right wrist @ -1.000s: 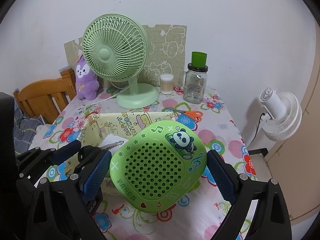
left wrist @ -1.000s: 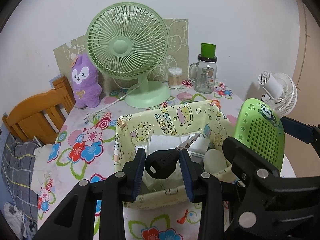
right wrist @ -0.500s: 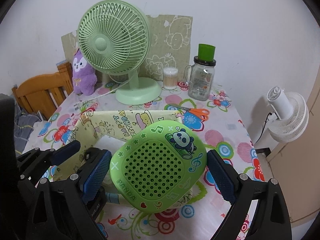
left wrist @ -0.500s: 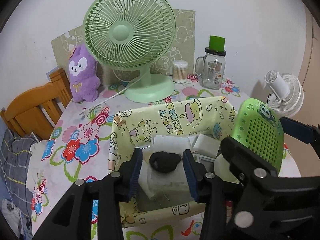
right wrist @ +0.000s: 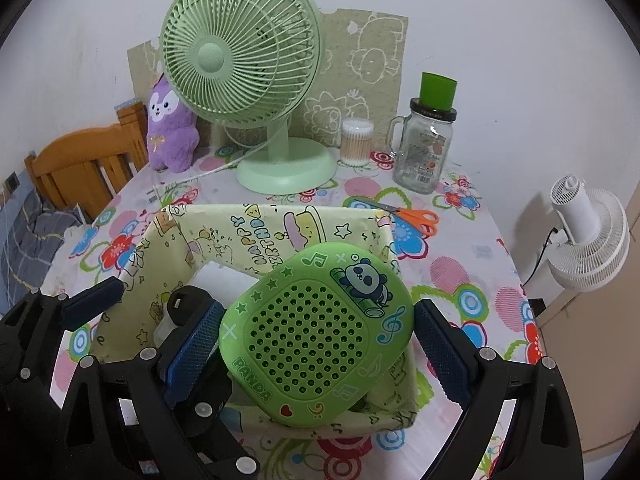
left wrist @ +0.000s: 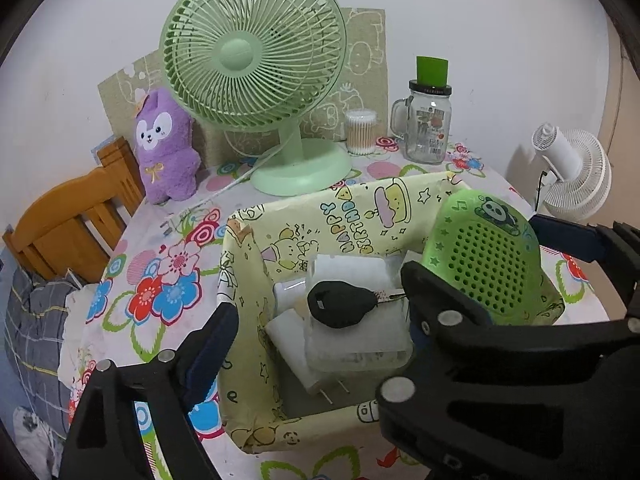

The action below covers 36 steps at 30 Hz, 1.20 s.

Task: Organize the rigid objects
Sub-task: 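Lower the key and speaker into the fabric box and open both grippers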

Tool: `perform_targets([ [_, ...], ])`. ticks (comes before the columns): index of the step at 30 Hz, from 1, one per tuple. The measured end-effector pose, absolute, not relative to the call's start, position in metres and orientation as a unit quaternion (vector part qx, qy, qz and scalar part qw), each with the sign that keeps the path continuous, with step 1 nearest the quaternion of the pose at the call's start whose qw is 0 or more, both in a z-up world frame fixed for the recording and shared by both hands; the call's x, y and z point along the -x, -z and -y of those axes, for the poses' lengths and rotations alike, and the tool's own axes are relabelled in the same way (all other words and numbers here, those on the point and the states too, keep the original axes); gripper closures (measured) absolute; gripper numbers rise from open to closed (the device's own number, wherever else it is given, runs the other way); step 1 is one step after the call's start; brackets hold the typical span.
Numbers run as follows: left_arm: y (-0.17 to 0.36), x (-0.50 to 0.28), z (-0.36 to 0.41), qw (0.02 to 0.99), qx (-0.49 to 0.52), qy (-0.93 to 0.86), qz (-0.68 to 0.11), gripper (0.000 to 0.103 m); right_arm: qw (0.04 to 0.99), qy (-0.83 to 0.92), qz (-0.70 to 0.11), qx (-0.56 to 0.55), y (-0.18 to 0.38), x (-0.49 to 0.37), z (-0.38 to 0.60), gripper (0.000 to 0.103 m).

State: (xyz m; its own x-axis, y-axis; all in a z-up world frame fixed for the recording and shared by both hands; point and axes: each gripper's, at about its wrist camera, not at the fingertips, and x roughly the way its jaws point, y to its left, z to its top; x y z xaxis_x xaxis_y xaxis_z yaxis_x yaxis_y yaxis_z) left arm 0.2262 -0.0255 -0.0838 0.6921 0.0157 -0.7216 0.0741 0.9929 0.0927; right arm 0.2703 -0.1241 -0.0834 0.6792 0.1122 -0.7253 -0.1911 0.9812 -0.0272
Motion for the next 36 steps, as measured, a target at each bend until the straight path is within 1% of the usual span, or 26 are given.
perform_targets([
  [6, 0.088, -0.232, 0.024, 0.914, -0.043, 0.022, -0.402, 0.013, 0.913, -0.084, -0.396, 0.057, 0.09, -0.281, 0.121, 0.007],
  [11, 0.088, -0.234, 0.023, 0.916, -0.026, 0.031, -0.4, 0.009, 0.914, -0.088, -0.394, 0.053, 0.092, -0.286, 0.12, 0.007],
  [21, 0.087, -0.234, 0.021, 0.915, -0.016, 0.035, -0.402, 0.008, 0.911, -0.105, -0.396, 0.04, 0.093, -0.291, 0.116, 0.005],
  [36, 0.072, -0.202, 0.034, 0.92, -0.047, 0.03, -0.389, 0.007, 0.915, -0.084, -0.393, 0.038, 0.074, -0.252, 0.129, 0.005],
])
